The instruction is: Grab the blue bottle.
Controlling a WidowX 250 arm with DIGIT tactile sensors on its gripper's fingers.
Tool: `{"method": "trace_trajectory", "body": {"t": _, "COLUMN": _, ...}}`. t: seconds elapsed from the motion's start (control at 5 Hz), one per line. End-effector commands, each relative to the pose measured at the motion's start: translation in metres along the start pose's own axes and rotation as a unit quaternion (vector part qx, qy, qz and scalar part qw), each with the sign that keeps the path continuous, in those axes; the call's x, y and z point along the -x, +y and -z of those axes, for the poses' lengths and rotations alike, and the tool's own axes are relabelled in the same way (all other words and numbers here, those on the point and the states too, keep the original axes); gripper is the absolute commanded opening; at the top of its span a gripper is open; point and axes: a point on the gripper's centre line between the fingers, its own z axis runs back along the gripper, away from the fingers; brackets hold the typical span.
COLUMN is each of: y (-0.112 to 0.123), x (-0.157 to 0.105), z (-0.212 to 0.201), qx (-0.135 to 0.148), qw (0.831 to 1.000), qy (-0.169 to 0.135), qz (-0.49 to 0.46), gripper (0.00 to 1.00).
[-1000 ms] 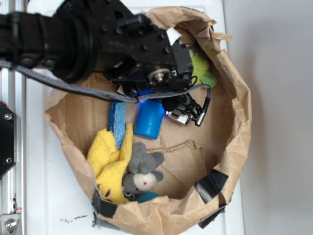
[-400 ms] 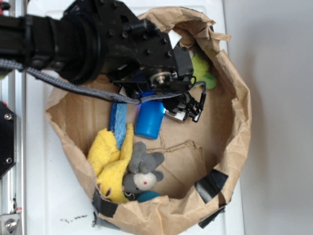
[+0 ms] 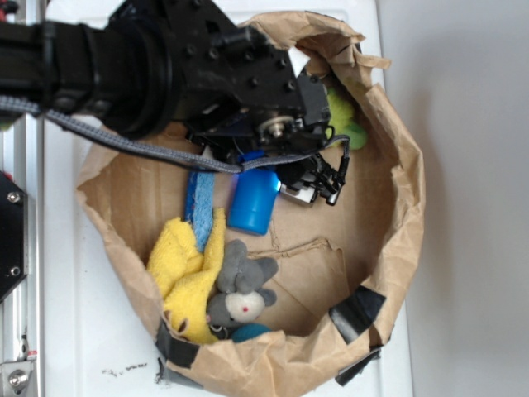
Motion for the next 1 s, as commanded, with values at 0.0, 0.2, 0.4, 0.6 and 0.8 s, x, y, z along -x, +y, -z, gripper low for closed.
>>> {"method": "trace_trajectory", "body": {"t": 0.0, "y": -0.015, "x": 0.015, "z": -0.068, "qx": 0.034, "qw": 0.998, "qy": -0.014, "qz": 0.051, "gripper": 0.00}}
{"method": "trace_trajectory", "body": {"t": 0.2, "y": -0.017, "x": 0.021, "z": -0.095, "qx": 0.032, "qw": 0.996, "qy": -0.037, "qz": 0.069, "gripper": 0.00}}
{"method": "trace_trajectory", "body": {"t": 0.4, "y": -0.018, "x": 0.019, "z": -0.108, "qx": 0.011, "qw": 0.996, "qy": -0.016, "qz": 0.085, "gripper": 0.00}}
{"method": "trace_trajectory", "body": {"t": 0.6, "y": -0.016, "x": 0.014, "z": -0.119, "qx": 0.016, "qw": 0.996, "qy": 0.002, "qz": 0.083, "gripper": 0.00}}
{"method": "trace_trajectory", "body": {"t": 0.8, "y": -0.015, "x": 0.016, "z": -0.126, "qx": 0.028, "qw": 0.996, "qy": 0.002, "qz": 0.084, "gripper": 0.00}}
